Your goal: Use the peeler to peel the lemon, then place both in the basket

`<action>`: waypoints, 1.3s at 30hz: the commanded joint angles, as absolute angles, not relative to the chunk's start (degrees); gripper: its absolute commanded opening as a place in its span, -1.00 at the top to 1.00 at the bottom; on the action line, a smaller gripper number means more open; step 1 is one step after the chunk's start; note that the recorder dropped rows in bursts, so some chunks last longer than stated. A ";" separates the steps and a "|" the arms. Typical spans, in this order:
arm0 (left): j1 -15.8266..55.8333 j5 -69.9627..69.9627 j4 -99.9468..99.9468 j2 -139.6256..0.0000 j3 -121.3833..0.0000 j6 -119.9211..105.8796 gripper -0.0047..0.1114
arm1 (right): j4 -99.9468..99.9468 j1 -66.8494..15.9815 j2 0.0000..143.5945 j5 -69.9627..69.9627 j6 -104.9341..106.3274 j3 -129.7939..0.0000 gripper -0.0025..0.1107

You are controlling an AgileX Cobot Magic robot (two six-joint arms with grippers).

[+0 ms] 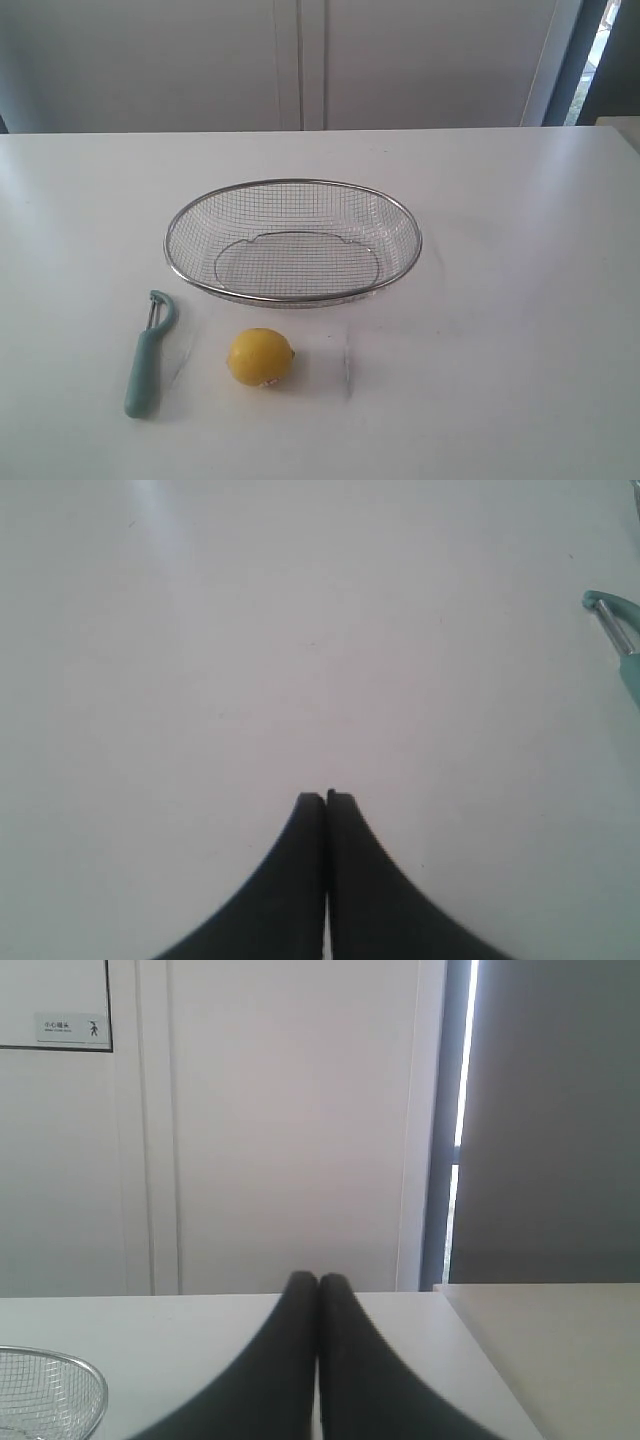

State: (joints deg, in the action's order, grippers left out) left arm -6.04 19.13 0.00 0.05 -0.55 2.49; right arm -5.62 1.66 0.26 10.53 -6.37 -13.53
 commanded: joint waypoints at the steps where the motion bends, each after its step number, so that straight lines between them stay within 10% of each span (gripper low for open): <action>1: -6.15 19.53 0.32 0.00 0.00 2.68 0.92 | -5.81 1.97 0.00 13.33 -6.43 -16.09 0.96; 39: -6.15 19.53 0.32 0.00 0.00 2.68 0.92 | -5.96 1.97 17.18 27.57 -6.31 -25.65 0.96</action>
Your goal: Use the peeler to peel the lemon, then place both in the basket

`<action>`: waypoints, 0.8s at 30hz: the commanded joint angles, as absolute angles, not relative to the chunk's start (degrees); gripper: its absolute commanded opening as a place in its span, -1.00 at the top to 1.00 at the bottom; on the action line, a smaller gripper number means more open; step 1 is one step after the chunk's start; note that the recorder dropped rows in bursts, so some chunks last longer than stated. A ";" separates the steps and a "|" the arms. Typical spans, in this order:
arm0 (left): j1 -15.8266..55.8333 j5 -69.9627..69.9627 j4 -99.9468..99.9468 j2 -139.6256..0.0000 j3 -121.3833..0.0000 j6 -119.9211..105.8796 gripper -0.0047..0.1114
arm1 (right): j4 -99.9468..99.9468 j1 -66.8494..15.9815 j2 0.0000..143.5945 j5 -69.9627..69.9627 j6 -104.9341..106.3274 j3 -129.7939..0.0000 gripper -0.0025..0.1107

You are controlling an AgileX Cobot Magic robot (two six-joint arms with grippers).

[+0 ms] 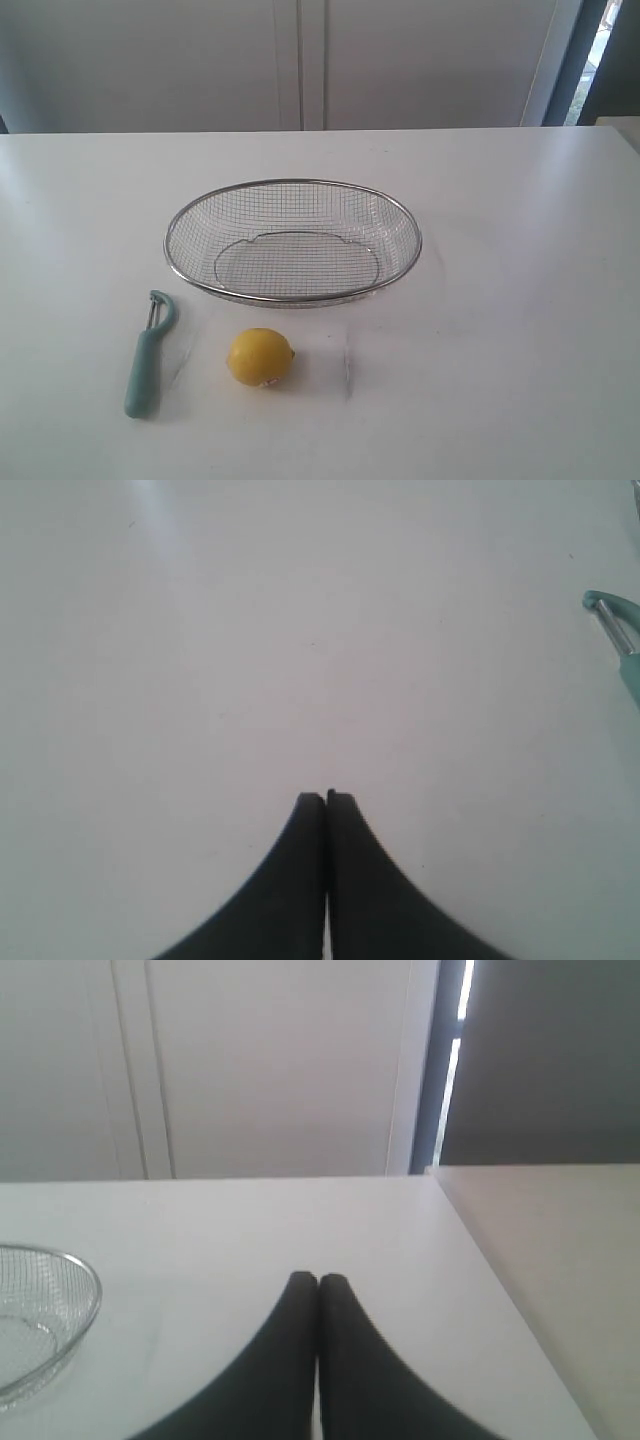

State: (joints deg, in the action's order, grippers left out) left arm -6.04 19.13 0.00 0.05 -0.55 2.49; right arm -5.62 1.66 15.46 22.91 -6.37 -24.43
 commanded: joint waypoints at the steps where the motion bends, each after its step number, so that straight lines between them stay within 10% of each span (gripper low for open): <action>1: -6.15 19.53 0.32 0.00 0.00 2.68 0.92 | -5.96 1.97 17.89 28.96 -6.31 -26.21 0.96; 24: -6.15 19.53 0.32 0.00 0.00 2.68 0.92 | 4.60 1.97 38.73 45.03 -6.21 -39.60 0.96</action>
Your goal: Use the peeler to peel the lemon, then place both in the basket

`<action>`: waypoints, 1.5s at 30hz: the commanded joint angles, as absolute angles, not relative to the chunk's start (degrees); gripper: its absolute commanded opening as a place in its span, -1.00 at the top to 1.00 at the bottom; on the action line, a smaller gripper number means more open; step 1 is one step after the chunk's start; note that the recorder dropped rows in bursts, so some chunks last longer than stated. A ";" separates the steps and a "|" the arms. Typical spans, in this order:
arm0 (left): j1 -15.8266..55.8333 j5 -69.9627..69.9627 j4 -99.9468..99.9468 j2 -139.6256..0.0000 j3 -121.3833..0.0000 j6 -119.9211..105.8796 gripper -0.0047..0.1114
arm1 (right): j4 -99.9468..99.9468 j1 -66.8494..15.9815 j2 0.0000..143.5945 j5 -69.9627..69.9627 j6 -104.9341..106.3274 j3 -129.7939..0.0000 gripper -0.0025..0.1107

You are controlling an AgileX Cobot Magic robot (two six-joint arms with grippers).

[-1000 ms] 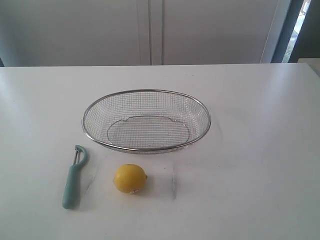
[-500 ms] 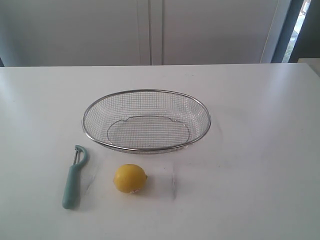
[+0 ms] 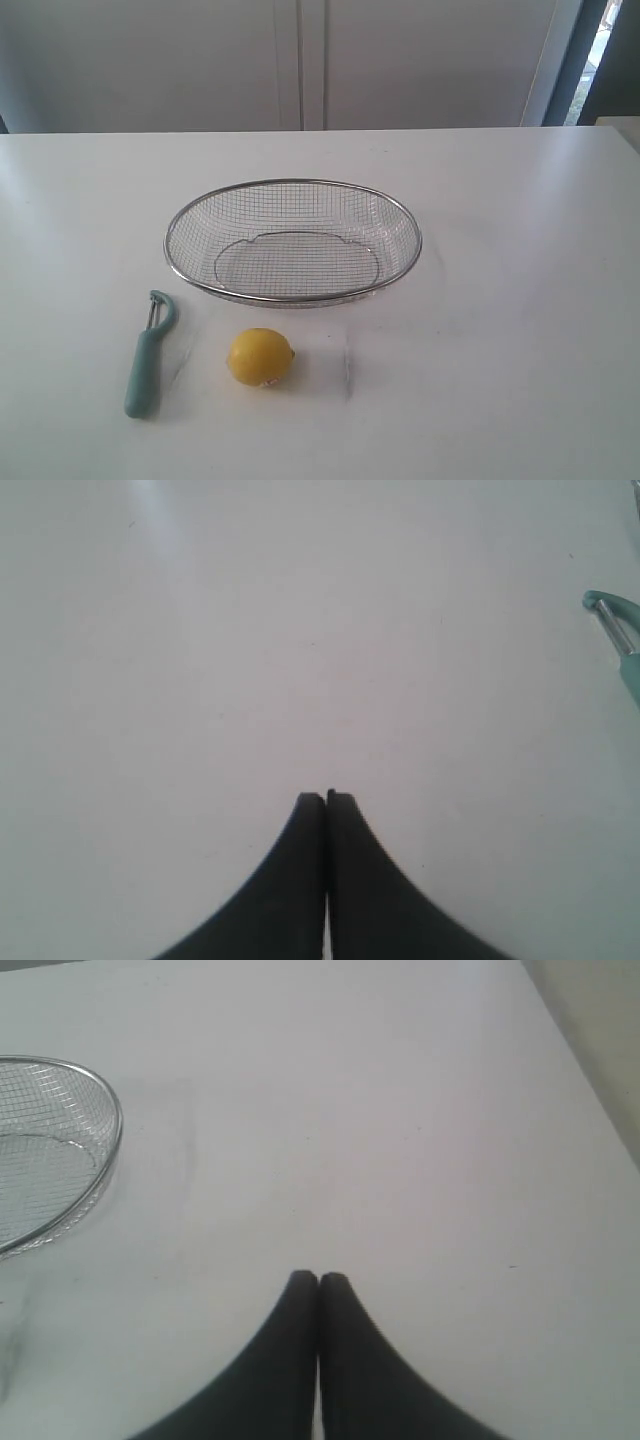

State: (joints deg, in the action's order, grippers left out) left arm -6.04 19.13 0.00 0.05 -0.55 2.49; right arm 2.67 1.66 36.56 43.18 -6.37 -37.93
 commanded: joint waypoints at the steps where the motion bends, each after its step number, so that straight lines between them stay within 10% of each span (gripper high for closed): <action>1: -6.15 19.53 0.32 0.00 0.00 2.68 0.92 | 4.64 1.97 39.16 45.53 -6.21 -39.95 0.96; 45: -6.15 19.53 0.32 0.00 0.00 2.68 0.92 | 13.06 0.47 54.52 56.52 -3.08 -45.20 0.96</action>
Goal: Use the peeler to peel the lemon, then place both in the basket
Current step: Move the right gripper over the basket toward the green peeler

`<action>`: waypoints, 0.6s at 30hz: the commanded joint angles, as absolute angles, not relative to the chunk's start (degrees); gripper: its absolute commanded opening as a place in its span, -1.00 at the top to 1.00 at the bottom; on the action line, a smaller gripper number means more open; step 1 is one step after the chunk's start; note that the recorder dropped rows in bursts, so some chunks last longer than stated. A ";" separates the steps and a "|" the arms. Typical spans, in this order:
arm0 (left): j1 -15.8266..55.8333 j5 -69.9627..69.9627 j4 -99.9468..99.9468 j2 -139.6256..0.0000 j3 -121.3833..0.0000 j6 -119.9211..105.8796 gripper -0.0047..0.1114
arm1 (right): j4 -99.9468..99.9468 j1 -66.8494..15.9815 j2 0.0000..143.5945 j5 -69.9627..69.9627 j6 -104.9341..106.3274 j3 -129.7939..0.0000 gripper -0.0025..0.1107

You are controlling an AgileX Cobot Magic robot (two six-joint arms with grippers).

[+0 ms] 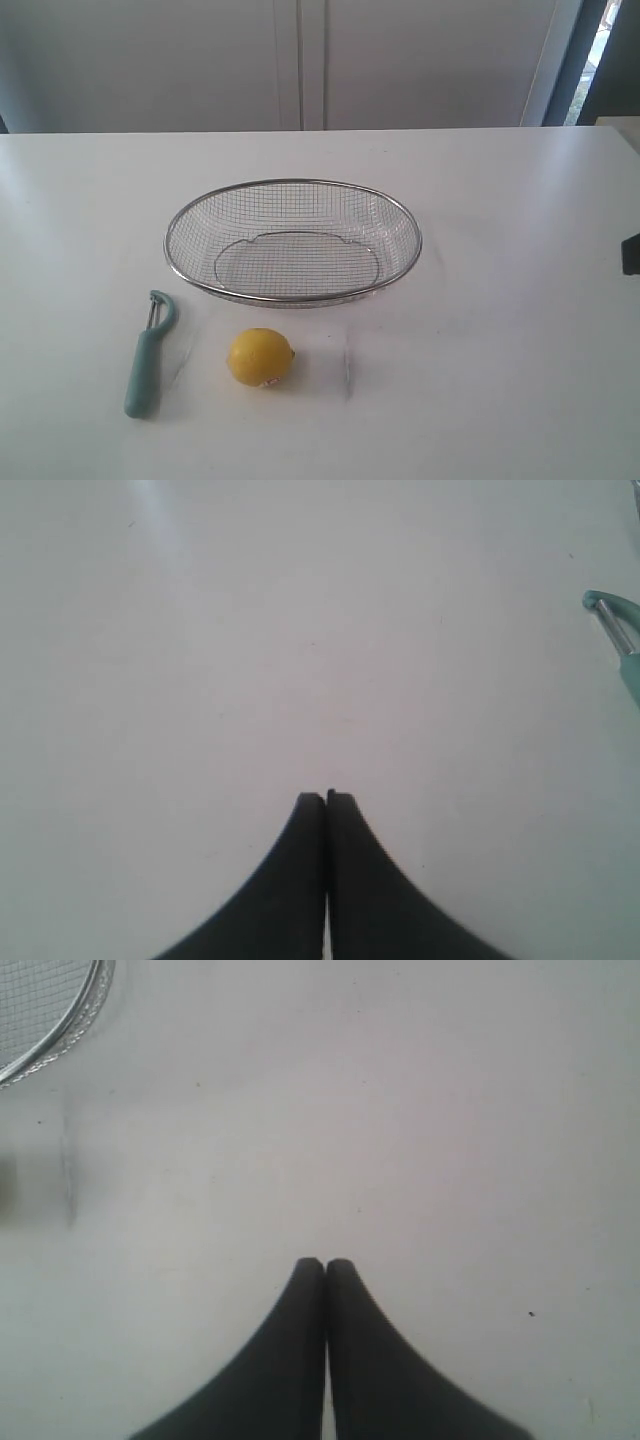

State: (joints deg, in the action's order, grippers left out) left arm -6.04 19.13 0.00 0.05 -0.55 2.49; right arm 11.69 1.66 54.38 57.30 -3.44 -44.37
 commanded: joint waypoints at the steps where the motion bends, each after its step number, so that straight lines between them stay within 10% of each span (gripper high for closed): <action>1: -6.15 19.53 0.32 0.00 0.00 2.68 0.92 | 13.21 -0.09 54.79 56.52 -3.08 -45.78 0.96; 18: -6.15 19.53 0.32 0.00 0.00 2.68 0.92 | 13.33 -13.82 70.76 58.67 -3.28 -58.69 0.96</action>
State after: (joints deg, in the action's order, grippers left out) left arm -6.04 19.13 0.00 0.05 -0.55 2.49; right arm 13.15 -11.45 68.90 58.13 -3.44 -56.70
